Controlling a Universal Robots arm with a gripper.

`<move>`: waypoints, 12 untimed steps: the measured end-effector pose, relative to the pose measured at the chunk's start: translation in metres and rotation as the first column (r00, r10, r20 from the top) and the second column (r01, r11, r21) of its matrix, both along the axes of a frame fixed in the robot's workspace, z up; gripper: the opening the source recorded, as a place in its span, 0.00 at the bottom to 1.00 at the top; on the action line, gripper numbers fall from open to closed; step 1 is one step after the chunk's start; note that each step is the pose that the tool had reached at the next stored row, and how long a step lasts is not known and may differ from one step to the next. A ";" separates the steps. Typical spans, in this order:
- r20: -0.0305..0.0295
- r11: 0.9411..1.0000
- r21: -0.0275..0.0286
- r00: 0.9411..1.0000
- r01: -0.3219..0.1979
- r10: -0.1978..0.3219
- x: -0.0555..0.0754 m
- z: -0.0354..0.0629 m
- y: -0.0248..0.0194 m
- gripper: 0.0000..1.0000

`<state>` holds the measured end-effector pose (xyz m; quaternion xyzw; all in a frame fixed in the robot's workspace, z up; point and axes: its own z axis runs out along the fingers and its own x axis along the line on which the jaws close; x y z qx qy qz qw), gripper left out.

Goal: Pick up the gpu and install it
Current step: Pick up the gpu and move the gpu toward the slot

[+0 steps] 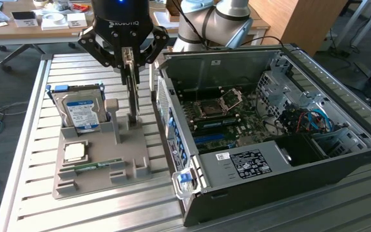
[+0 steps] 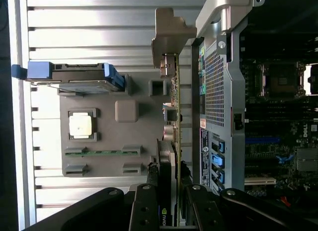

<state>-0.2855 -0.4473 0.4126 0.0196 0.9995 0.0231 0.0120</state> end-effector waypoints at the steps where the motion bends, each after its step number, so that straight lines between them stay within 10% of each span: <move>1: 0.000 1.000 0.000 1.000 0.000 0.000 0.000 0.0000 0.0000 0.27; 12: 0.000 1.000 0.001 1.000 0.000 0.000 0.007 0.0000 0.0000 0.27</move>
